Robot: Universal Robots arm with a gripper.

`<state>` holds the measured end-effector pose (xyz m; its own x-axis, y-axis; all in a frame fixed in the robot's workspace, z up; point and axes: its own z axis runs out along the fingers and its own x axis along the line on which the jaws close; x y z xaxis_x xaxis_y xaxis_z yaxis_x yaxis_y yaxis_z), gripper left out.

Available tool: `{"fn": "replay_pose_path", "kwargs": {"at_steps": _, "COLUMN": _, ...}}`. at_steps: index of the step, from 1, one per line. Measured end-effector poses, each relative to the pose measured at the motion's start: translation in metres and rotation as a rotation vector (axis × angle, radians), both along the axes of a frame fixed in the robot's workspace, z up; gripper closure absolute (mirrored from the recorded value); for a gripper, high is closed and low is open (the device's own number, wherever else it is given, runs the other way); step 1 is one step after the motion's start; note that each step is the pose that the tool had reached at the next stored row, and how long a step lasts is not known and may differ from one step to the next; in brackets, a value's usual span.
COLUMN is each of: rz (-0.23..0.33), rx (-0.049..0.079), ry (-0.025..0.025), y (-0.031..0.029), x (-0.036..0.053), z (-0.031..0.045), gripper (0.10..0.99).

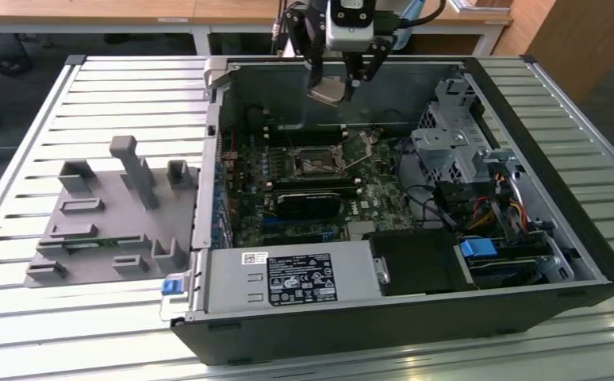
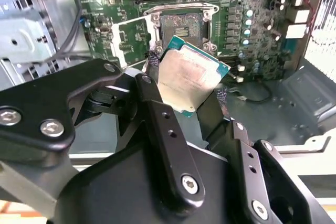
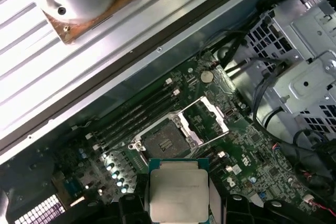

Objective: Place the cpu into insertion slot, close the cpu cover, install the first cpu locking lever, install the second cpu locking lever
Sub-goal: 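Place the cpu into insertion slot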

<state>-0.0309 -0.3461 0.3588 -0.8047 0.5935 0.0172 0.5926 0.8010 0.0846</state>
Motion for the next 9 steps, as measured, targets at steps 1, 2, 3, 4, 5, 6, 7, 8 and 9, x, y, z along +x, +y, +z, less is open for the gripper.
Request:
{"fn": "replay_pose_path", "kwargs": {"at_steps": 1, "rz": -0.017, "rx": 0.0, "ry": 0.0, "y": 0.0, "x": 0.0, "z": -0.0001, "gripper": 0.549}}
{"fn": "replay_pose_path", "kwargs": {"at_steps": 2, "rz": -0.033, "rx": 0.0, "ry": 0.0, "y": 0.0, "x": 0.0, "z": -0.0001, "gripper": 0.549}}
{"fn": "replay_pose_path", "kwargs": {"at_steps": 3, "rz": -0.049, "rx": 0.0, "ry": 0.0, "y": 0.0, "x": 0.0, "z": -0.0002, "gripper": 0.549}}
{"fn": "replay_pose_path", "kwargs": {"at_steps": 4, "rz": -0.065, "rx": -0.001, "ry": 0.0, "y": 0.0, "x": 0.0, "z": -0.0003, "gripper": 0.549}}
{"fn": "replay_pose_path", "kwargs": {"at_steps": 5, "rz": -0.081, "rx": -0.001, "ry": 0.0, "y": 0.0, "x": 0.0, "z": -0.0003, "gripper": 0.549}}
{"fn": "replay_pose_path", "kwargs": {"at_steps": 6, "rz": -0.097, "rx": -0.001, "ry": 0.0, "y": 0.0, "x": 0.0, "z": -0.0004, "gripper": 0.549}}
{"fn": "replay_pose_path", "kwargs": {"at_steps": 7, "rz": -0.114, "rx": -0.001, "ry": 0.0, "y": 0.0, "x": 0.0, "z": -0.0006, "gripper": 0.549}}
{"fn": "replay_pose_path", "kwargs": {"at_steps": 8, "rz": -0.13, "rx": -0.001, "ry": -0.0001, "y": 0.0, "x": 0.0, "z": -0.0007, "gripper": 0.549}}
{"fn": "replay_pose_path", "kwargs": {"at_steps": 9, "rz": -0.148, "rx": -0.001, "ry": 0.0, "y": 0.0, "x": 0.0, "z": -0.0008, "gripper": 0.549}}
